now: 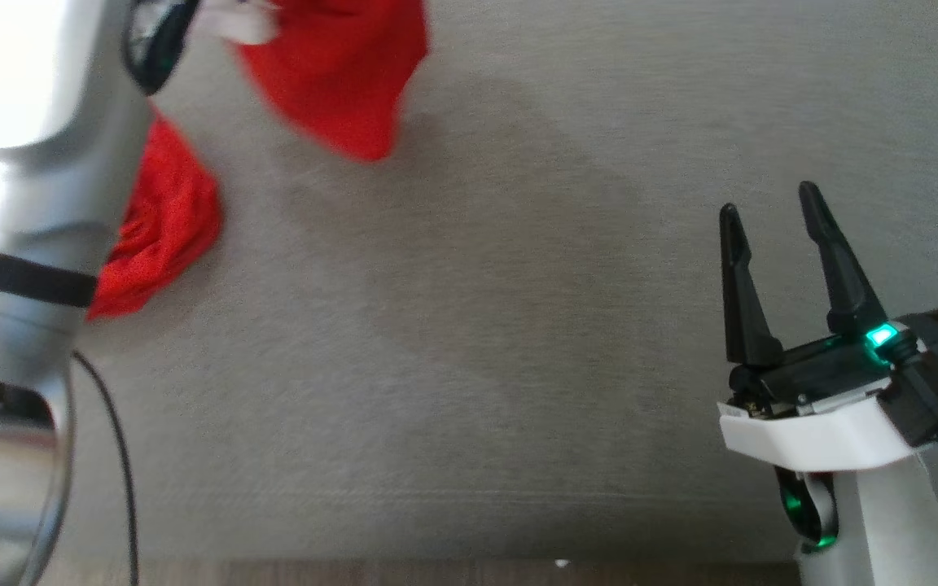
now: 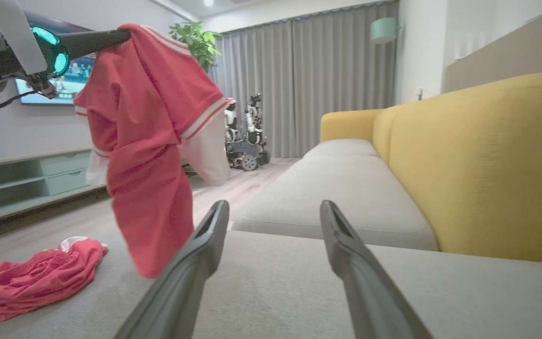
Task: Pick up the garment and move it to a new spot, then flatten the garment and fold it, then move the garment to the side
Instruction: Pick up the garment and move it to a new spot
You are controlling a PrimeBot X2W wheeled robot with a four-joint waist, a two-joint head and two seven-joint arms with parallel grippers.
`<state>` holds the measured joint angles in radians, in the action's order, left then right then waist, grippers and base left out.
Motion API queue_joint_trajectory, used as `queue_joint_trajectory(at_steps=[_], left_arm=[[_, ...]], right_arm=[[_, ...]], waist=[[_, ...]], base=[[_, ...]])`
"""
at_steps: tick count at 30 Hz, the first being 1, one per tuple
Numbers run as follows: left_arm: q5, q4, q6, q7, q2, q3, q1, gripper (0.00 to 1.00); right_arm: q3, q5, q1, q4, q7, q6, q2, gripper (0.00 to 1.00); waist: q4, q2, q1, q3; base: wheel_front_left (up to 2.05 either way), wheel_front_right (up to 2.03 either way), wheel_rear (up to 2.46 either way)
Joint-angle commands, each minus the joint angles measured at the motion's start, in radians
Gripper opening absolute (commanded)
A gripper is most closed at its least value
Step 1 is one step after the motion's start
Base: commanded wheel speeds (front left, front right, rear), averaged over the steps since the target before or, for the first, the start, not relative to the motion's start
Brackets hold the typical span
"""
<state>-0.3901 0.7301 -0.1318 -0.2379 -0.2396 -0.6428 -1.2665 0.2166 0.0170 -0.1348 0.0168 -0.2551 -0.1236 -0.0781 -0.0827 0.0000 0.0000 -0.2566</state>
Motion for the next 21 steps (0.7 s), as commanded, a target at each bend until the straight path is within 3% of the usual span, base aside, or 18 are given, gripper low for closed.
queue_joint_trajectory(at_steps=[1,5,13,21], left_arm=[[-0.015,-0.064,0.001,0.008,-0.019,0.001,-0.074,0.00],[-0.036,-0.140,0.001,0.007,0.008,-0.048,-0.063,0.00],[-0.032,-0.215,0.002,-0.015,0.056,-0.129,0.087,0.00],[0.087,-0.292,0.087,-0.023,0.052,-0.219,0.449,0.00]], right_arm=[[0.022,0.018,0.003,0.042,-0.007,-0.007,0.015,1.00],[0.019,0.026,0.010,0.053,-0.007,-0.007,0.024,1.00],[0.009,0.059,0.035,0.079,-0.007,-0.007,0.027,1.00],[-0.004,0.062,0.073,0.073,-0.007,-0.007,0.028,1.00]], waist=[[0.114,0.0000,0.0000,0.051],[0.216,0.0000,0.0000,0.068],[0.335,0.0000,0.0000,0.078],[0.354,0.0000,0.0000,0.063]], base=[[0.00,0.00,0.00],[0.00,0.00,0.00],[0.00,0.00,0.00],[0.00,0.00,0.00]])
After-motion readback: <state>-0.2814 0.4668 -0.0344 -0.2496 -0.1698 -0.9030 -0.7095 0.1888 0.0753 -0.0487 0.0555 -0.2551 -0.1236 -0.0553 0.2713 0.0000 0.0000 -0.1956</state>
